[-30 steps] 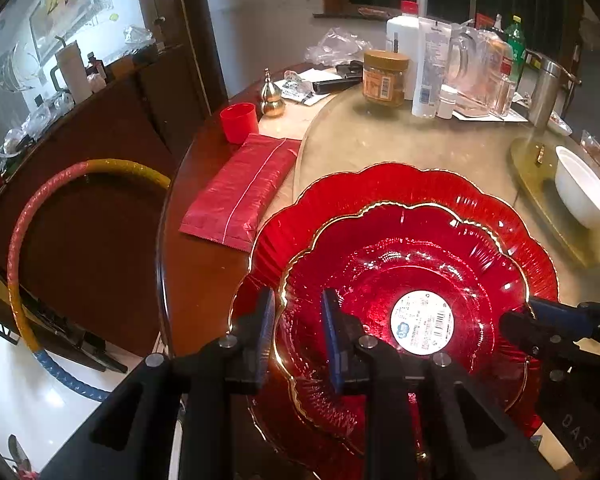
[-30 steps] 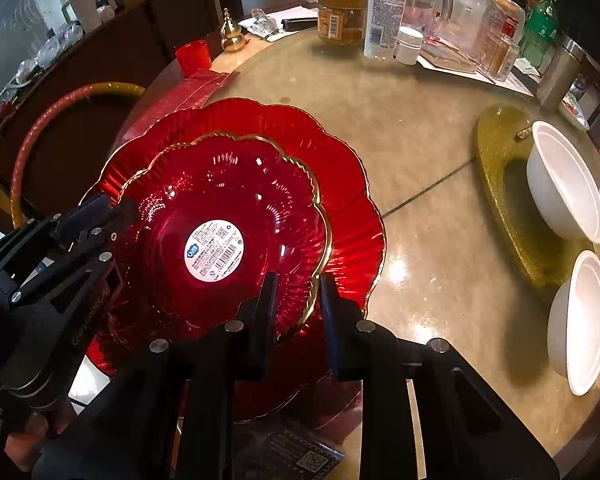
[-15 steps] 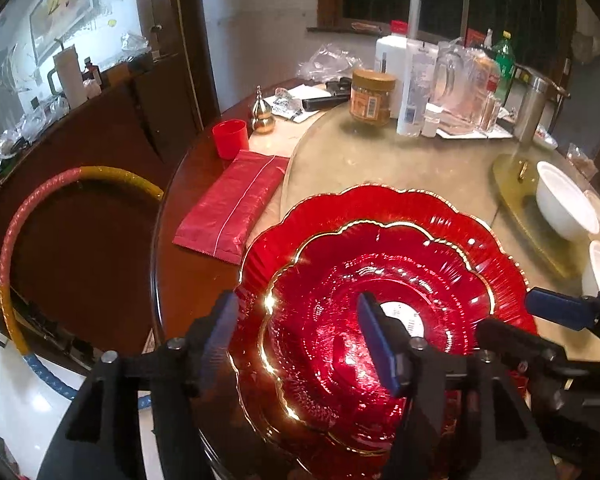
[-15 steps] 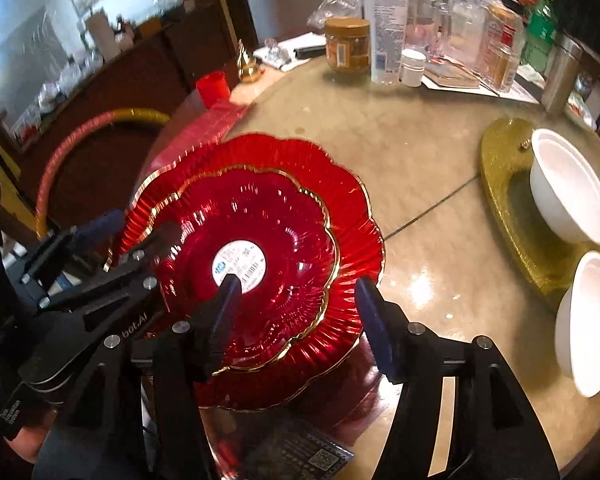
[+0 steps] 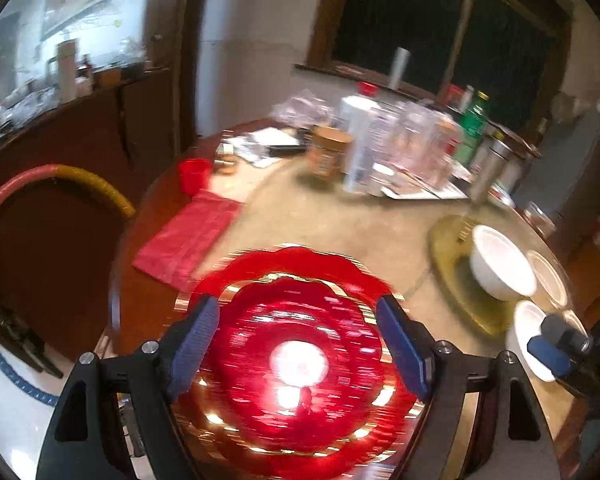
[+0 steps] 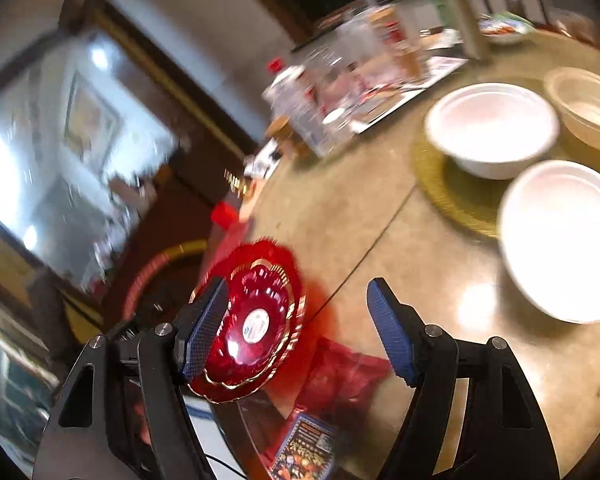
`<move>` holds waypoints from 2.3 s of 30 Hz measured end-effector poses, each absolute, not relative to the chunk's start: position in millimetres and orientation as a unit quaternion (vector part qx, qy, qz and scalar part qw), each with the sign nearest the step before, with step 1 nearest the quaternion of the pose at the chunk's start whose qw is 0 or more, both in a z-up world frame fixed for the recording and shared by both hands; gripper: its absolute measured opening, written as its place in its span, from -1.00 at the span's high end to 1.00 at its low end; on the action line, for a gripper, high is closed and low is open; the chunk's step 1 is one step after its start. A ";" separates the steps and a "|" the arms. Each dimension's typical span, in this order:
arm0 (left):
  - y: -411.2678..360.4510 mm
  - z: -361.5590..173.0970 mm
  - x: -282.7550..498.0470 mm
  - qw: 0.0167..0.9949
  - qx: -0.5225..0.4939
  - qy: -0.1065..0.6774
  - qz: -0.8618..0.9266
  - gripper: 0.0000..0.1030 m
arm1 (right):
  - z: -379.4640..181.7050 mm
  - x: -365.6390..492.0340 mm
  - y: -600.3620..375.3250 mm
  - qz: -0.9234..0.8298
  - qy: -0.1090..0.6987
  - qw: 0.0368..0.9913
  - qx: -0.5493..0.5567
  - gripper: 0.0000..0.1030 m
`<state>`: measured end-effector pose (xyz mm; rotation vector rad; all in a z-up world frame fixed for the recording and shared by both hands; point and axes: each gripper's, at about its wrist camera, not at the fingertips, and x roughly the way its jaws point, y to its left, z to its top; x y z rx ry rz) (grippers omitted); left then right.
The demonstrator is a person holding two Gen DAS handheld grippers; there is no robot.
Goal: Organize plates and bowls
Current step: 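Open both grippers and withdraw from the stacked red plates, then move both grippers to the white foam bowl and grasp its rim, then lift the white foam bowl and carry it toward the red plate stack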
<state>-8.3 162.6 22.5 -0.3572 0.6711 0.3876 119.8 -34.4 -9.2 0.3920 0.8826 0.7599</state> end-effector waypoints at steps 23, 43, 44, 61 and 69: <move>-10.9 -9.1 116.0 0.896 -0.125 0.425 0.007 -0.57 | -45.3 161.9 -228.9 0.213 0.425 0.808 0.349 -0.41; -28.4 -37.1 143.7 0.890 -0.118 0.441 0.017 -0.55 | -76.9 186.3 -227.0 0.156 0.473 0.802 0.330 0.13; -29.2 -38.2 144.4 0.889 -0.116 0.442 0.018 -0.55 | -77.5 187.0 -224.2 0.157 0.475 0.802 0.327 0.13; -47.4 -49.4 148.0 0.889 -0.066 0.453 0.025 -0.05 | -79.1 188.7 -222.4 0.131 0.480 0.812 0.305 0.47; -63.5 -48.9 146.0 0.893 -0.022 0.449 0.008 0.64 | -78.7 185.7 -219.3 0.134 0.483 0.813 0.296 0.56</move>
